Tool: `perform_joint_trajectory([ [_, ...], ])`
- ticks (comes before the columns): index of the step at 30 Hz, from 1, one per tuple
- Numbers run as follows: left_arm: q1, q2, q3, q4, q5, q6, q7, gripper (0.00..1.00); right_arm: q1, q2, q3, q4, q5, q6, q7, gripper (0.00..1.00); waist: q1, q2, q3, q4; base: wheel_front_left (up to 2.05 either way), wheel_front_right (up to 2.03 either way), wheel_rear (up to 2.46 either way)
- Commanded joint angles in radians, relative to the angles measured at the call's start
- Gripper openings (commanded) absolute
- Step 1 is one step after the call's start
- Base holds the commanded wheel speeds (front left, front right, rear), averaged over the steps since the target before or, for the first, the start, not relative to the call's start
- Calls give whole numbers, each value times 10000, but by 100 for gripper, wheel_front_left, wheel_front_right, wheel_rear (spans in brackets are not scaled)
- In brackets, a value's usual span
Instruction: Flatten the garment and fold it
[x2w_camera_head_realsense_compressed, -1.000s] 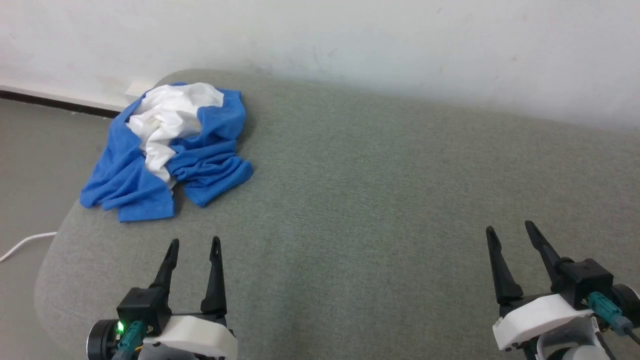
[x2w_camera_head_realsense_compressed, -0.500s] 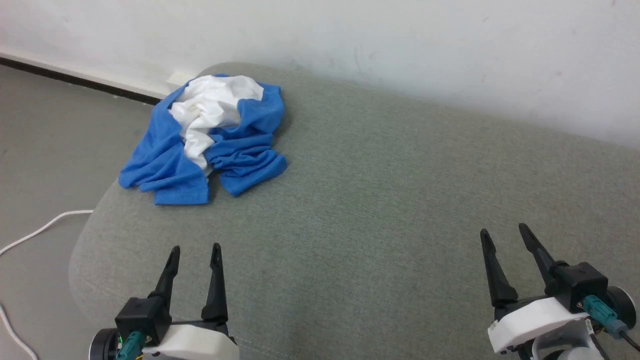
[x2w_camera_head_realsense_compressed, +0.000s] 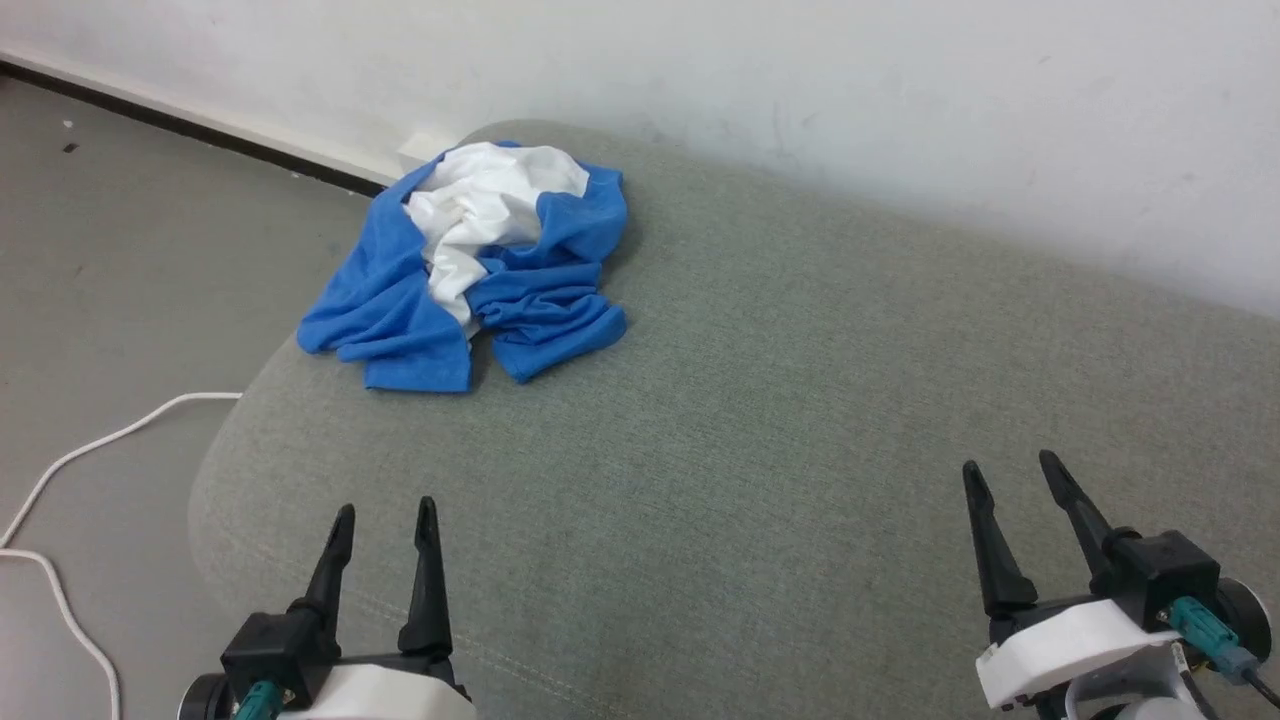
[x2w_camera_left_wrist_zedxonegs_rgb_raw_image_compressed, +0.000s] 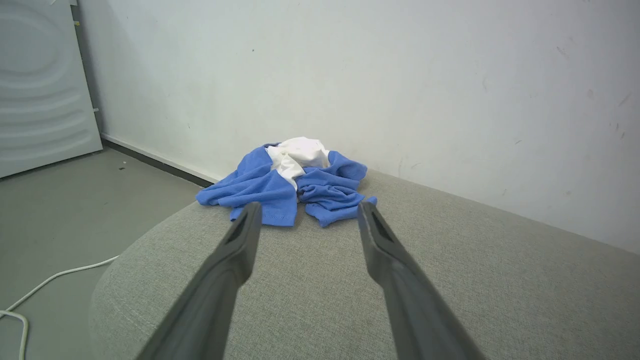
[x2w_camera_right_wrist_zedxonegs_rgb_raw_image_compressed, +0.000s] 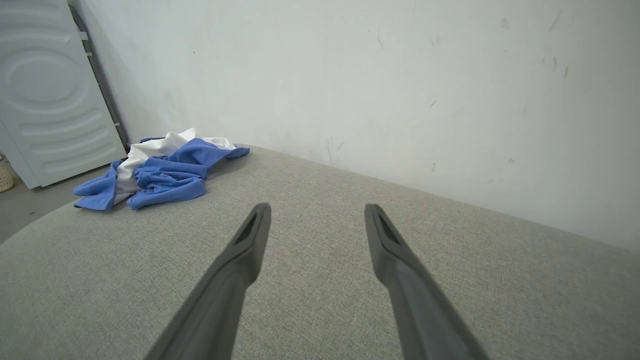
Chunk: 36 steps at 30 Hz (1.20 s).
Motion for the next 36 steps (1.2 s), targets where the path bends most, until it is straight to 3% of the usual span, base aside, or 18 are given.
perform_joint_trajectory([
  [1, 196, -40, -14, -49, -108, 86, -101, 100, 12, 32, -58, 39, 77, -16, -104, 100, 0, -1, 24, 71, 0, 0, 0],
  [36, 502, -51, -444, -339, -789, 507, -665, 100, 21, 43, -388, -2, 40, -21, -567, 100, 0, -1, 395, 836, 0, 0, 0],
])
